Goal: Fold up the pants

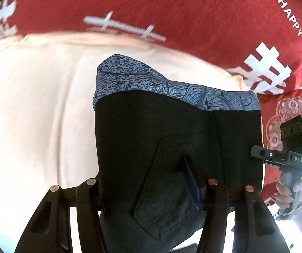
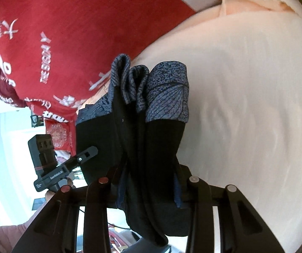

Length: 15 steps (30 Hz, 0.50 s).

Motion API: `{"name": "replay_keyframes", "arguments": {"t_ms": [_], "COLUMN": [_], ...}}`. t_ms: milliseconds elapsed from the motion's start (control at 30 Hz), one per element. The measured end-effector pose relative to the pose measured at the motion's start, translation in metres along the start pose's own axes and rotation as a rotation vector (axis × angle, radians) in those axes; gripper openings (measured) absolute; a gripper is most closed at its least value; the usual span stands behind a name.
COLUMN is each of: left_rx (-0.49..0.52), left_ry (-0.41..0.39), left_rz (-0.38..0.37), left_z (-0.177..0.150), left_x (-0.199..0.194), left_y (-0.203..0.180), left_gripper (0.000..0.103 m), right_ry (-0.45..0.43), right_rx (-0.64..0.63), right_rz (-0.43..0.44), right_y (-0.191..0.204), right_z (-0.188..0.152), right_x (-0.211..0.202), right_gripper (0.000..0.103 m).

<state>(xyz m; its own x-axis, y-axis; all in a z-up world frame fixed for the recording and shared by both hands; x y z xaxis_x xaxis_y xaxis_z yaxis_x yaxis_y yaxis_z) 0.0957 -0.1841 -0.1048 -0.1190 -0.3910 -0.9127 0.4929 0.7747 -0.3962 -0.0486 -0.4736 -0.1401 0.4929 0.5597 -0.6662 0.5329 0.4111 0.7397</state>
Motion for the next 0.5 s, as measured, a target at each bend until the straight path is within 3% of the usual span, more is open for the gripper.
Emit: {"name": "replay_keyframes", "arguments": {"t_ms": [200,233,300,367,433,500], "left_rx": [-0.010,-0.006,0.000,-0.011,-0.016,0.008], "left_ry": [0.039,0.040,0.030,0.019,0.024,0.018], "left_rz": [0.015,0.038,0.083,0.087,0.078,0.136], "left_z": [-0.031,-0.035,-0.037,-0.035,-0.035,-0.037], "left_x": [0.010,0.015,0.023,0.027,0.028,0.023], "left_y": [0.027,0.034,0.042,0.046,0.049,0.052], "left_gripper": [0.060,0.065,0.084,0.092,0.092,0.102], "right_ry": [-0.010,-0.014,-0.017,-0.015,-0.036,-0.044], "right_rx": [0.025,0.035,0.068,0.078,0.064,0.067], "right_rz": [0.011,0.015,0.006,-0.038,-0.083,-0.128], "right_y": [0.007,0.006,-0.001,-0.009,-0.011,-0.010], "right_z": [-0.052,-0.059,-0.074,-0.082,-0.084,-0.084], "right_x": [0.008,0.013,0.024,0.030,0.032,0.032], "right_gripper": [0.039,0.039,0.039,0.040,0.046,0.054]}}
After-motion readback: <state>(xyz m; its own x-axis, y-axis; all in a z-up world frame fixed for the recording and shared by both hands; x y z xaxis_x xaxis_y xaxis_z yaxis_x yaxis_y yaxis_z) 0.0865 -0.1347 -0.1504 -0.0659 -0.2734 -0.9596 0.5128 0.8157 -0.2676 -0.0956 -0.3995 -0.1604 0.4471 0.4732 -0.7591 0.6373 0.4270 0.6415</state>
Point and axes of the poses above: each gripper's, at about its wrist camera, not at the fingertips, and x roughly the way its jaws point, y to its left, z to its top, the point moved 1 cm from there along x, roughly the way its jaws point, and after that the axes turned 2 degrees about -y, right-handed, at the moved point
